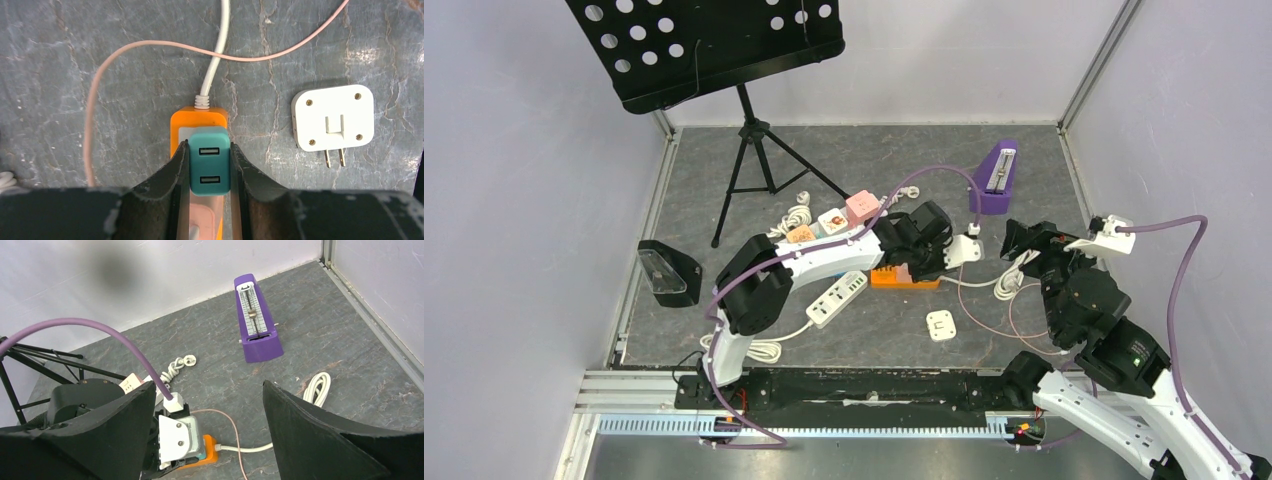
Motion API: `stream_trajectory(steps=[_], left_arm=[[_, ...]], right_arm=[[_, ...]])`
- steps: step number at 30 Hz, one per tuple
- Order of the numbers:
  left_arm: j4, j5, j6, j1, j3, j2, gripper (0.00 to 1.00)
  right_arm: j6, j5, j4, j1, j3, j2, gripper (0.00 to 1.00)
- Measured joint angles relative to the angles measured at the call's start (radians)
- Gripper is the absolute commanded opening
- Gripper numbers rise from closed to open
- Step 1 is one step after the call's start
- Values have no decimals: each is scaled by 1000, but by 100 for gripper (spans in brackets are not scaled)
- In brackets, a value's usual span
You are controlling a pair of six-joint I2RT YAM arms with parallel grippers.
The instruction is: Insert the plug
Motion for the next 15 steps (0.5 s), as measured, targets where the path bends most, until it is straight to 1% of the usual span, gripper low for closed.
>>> stream_trajectory(steps=[3, 8, 12, 15], left_arm=[[28, 4, -4, 7, -36, -6, 2], [34, 30, -9, 21, -41, -9, 3], [40, 55, -12, 32, -46, -9, 12], [54, 65, -25, 39, -56, -14, 26]], right_arm=[[0, 0, 3, 0, 0, 0, 80], [0, -1, 4, 0, 0, 1, 80], [-1, -1, 5, 0, 0, 5, 80], [-2, -4, 5, 0, 0, 8, 80]])
